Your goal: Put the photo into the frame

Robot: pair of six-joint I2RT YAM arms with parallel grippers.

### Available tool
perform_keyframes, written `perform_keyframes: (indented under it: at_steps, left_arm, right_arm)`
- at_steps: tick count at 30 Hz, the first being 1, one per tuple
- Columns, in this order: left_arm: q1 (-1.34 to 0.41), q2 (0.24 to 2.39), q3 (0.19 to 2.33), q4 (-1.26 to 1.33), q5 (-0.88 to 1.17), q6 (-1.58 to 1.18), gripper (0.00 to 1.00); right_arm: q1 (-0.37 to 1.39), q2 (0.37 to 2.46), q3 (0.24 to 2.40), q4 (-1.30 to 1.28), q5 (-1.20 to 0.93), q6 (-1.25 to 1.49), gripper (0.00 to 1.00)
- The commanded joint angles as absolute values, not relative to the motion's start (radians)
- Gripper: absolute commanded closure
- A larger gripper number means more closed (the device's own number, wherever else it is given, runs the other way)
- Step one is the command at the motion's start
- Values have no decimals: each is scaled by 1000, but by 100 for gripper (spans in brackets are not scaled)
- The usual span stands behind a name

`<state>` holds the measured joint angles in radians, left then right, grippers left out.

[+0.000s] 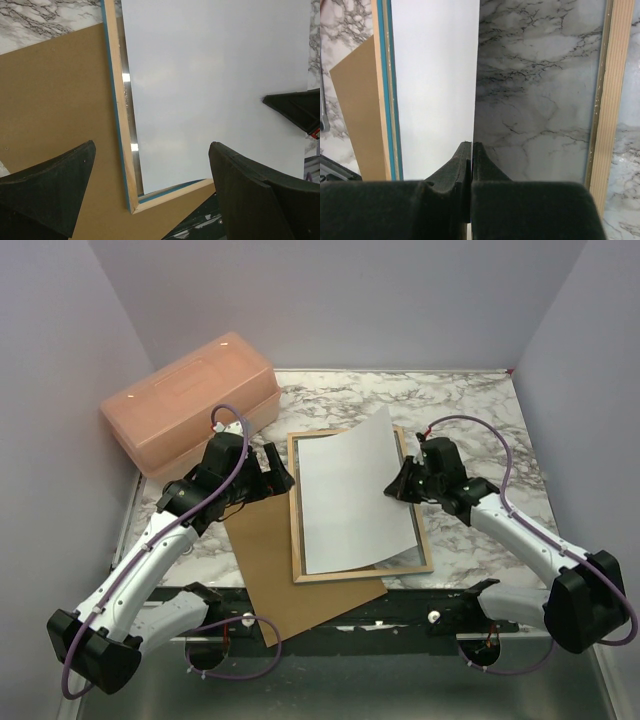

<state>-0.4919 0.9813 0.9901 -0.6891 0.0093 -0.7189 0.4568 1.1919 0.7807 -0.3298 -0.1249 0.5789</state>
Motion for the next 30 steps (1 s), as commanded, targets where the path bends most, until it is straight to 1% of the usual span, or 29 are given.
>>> perform_keyframes:
  at_steps: [1, 10, 23, 24, 27, 30]
  left_arm:
    - [-487, 985, 980, -688, 32, -712, 2]
    - [-486, 999, 983, -692, 43, -710, 2]
    - [-488, 1016, 969, -688, 55, -712, 2]
    - [-486, 1016, 970, -690, 55, -712, 2]
    - [-487, 1014, 975, -699, 49, -707, 1]
    - [-488, 1008, 977, -700, 51, -709, 1]
  right_arm:
    - [453, 1215, 770, -239, -117, 604, 100]
    - [451, 1254, 772, -194, -137, 633, 100]
    - [451, 1261, 711, -133, -185, 703, 99]
    - [451, 1263, 711, -137, -181, 700, 98]
    - [451, 1268, 709, -144, -165, 683, 90]
    - [451, 1273, 713, -159, -154, 660, 78]
